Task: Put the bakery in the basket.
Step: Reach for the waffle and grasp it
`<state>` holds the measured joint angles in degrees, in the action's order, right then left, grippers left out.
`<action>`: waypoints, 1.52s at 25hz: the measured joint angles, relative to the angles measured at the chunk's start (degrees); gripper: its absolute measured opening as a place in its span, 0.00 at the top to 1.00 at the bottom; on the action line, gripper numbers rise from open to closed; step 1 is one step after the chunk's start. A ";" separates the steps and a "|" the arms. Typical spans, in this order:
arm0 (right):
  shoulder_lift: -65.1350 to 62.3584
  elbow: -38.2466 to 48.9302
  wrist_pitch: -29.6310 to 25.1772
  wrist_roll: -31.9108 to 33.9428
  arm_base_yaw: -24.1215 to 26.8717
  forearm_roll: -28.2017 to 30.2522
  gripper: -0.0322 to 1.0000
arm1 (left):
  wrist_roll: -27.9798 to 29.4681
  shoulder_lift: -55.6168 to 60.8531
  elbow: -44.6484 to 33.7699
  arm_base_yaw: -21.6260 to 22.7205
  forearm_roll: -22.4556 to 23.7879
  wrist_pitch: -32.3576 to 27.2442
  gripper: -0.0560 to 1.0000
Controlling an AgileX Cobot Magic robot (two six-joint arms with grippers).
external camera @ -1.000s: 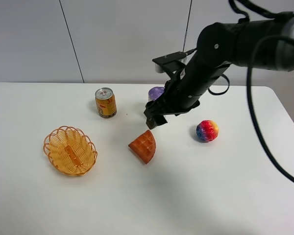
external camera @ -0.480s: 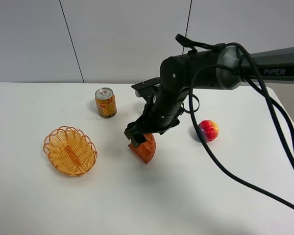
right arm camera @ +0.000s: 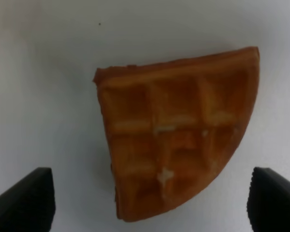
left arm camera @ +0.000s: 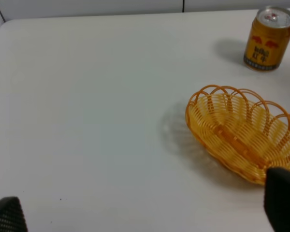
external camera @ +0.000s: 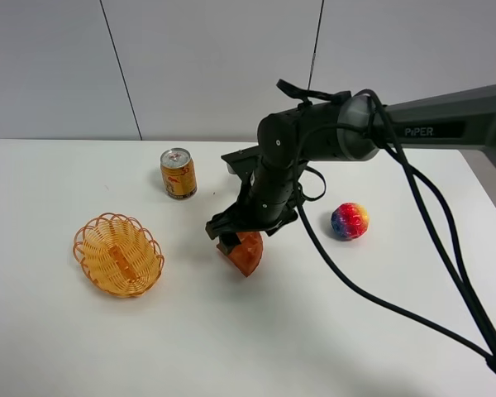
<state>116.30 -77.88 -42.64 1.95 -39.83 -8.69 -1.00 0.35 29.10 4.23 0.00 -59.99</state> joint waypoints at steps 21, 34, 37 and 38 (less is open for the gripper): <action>4.55 -0.26 0.78 3.94 0.06 2.82 0.20 | 0.00 0.00 0.00 0.00 0.00 0.00 0.00; 8.55 -5.55 -0.04 3.94 0.06 2.38 0.20 | 0.00 0.00 0.00 0.00 0.00 0.00 0.00; 9.29 -5.57 -0.10 3.94 0.06 2.38 0.20 | 0.00 0.00 0.00 0.00 0.00 0.00 0.00; 9.56 -5.62 -0.10 3.94 0.06 2.38 0.20 | 0.00 0.00 0.00 0.00 0.00 0.00 0.00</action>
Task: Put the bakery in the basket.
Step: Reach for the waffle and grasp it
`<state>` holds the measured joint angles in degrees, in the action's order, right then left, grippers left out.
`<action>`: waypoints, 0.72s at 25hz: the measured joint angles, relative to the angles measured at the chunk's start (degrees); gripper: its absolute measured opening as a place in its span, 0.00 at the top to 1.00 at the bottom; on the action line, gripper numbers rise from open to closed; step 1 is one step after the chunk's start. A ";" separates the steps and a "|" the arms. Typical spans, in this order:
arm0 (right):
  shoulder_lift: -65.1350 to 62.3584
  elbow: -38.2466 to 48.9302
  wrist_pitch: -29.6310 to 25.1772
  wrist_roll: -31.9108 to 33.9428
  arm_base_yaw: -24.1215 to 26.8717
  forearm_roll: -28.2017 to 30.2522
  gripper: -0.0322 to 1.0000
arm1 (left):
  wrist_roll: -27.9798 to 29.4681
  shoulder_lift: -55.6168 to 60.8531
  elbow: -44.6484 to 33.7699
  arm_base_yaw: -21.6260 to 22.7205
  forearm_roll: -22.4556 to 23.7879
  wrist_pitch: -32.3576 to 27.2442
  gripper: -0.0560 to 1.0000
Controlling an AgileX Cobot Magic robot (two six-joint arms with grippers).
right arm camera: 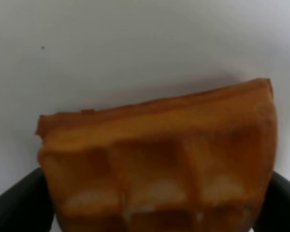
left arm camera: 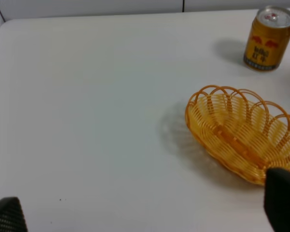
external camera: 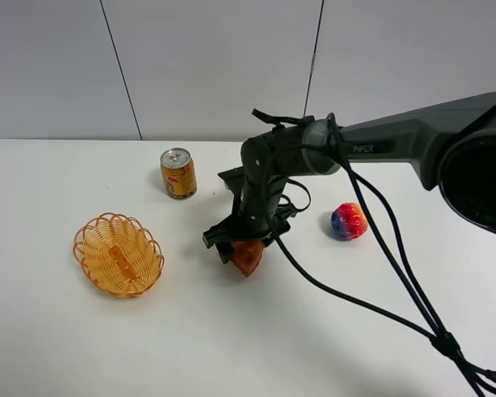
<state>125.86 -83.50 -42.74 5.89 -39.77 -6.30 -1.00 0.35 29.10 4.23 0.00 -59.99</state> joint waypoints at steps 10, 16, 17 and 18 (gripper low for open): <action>0.28 -0.02 0.06 0.00 0.00 -0.07 0.29 | 0.00 0.00 0.00 0.00 0.00 0.00 0.00; 0.28 -0.02 0.17 0.00 0.00 -0.01 0.31 | 0.00 0.00 0.00 0.00 0.00 0.00 0.00; 0.28 -0.02 0.17 0.00 0.00 -0.01 0.31 | 0.00 0.00 0.00 0.00 0.00 0.00 0.00; 0.28 -0.02 0.17 0.00 0.00 -0.01 0.31 | 0.00 0.00 0.00 0.00 0.00 0.00 0.00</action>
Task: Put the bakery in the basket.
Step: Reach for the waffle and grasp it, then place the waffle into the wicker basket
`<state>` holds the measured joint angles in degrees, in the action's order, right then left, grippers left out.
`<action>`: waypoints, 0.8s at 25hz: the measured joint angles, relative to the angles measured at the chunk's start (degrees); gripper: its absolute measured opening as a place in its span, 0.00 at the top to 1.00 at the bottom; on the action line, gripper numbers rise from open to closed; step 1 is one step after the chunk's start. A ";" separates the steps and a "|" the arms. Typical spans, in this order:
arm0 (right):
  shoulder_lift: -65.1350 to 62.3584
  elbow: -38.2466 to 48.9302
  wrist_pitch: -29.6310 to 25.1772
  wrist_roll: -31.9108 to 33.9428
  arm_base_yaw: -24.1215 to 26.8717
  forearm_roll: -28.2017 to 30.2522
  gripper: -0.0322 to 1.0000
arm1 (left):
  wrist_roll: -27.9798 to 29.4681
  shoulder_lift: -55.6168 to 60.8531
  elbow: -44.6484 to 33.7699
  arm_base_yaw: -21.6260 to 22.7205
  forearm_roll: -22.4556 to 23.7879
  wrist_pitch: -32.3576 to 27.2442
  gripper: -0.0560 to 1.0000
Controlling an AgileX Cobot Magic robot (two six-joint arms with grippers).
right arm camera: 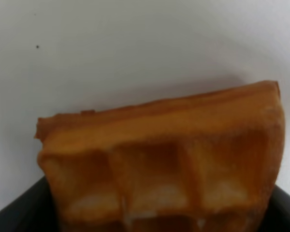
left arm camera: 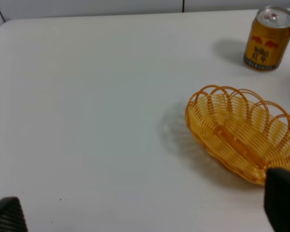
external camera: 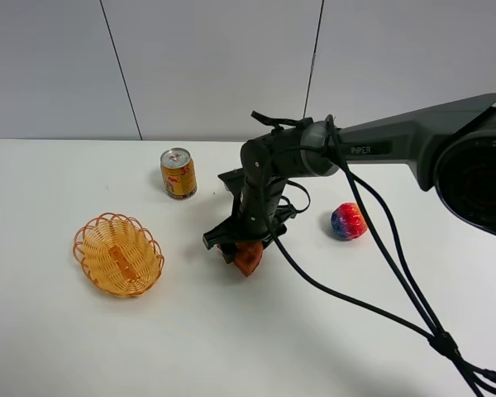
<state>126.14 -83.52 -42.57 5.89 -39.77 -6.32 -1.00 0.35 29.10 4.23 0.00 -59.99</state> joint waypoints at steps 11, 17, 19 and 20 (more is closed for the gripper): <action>-0.08 0.00 -0.21 0.05 -0.06 0.06 0.31 | 0.00 0.00 0.00 0.00 0.00 0.00 0.00; -2.93 0.00 -0.42 0.05 -0.06 0.06 0.31 | 0.00 0.00 0.00 0.00 0.00 0.00 0.00; -4.13 -0.48 -0.62 -0.07 -0.06 0.06 0.31 | 0.00 0.00 0.00 0.00 0.00 0.00 0.00; -4.39 -1.35 -1.05 -0.09 -0.12 0.06 0.31 | 0.00 0.00 0.00 0.00 0.00 0.00 0.00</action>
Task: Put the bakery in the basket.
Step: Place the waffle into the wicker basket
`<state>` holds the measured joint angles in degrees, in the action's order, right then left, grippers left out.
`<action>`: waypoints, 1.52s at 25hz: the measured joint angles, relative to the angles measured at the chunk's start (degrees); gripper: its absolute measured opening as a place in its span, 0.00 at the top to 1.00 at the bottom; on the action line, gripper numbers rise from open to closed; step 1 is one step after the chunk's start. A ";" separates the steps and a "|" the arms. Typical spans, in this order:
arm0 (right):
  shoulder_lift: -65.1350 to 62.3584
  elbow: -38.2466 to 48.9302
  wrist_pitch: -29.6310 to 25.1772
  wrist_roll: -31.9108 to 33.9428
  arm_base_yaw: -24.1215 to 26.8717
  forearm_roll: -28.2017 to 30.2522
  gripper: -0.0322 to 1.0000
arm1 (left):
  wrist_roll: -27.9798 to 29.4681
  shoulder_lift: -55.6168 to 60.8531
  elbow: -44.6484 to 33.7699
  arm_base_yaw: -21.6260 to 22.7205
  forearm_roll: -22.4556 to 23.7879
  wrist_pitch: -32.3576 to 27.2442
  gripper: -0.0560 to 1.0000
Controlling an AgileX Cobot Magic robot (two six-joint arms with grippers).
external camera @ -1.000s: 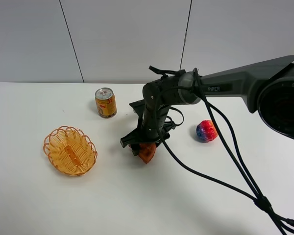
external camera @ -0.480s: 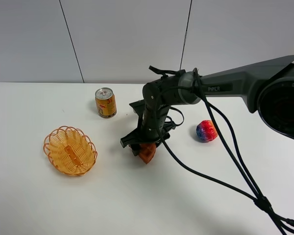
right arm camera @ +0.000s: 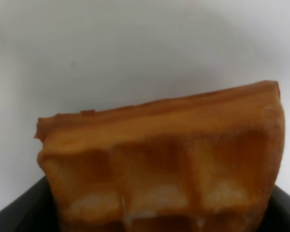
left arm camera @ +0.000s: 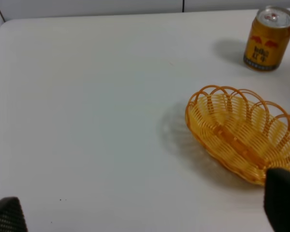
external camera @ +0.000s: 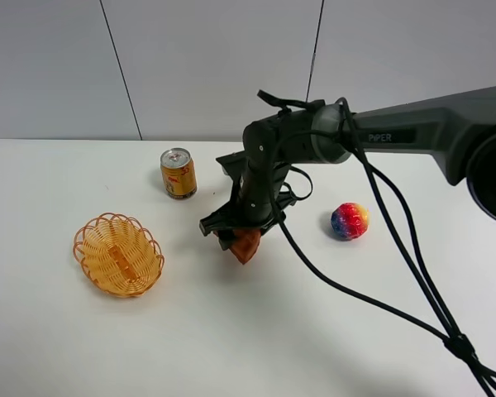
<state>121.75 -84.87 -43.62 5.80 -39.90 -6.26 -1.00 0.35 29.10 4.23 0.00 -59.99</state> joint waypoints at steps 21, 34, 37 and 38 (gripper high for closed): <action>6.55 -29.66 -9.86 -4.47 -7.30 -1.93 0.31 | 0.00 0.00 0.00 0.00 0.00 0.00 0.00; 15.45 -37.48 -8.99 -7.99 -10.99 -11.50 0.31 | 0.00 0.00 0.00 0.00 0.00 0.00 0.00; 16.29 -37.48 -8.34 -9.16 -11.41 -13.99 0.31 | 0.00 0.00 0.00 0.00 0.00 0.00 0.00; 16.59 -37.48 -8.20 -9.83 -11.55 -14.59 0.31 | 0.00 0.00 0.00 0.00 0.00 0.00 0.00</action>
<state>138.35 -122.35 -51.82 -4.03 -51.45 -20.85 -1.00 0.35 29.10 4.23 0.00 -59.99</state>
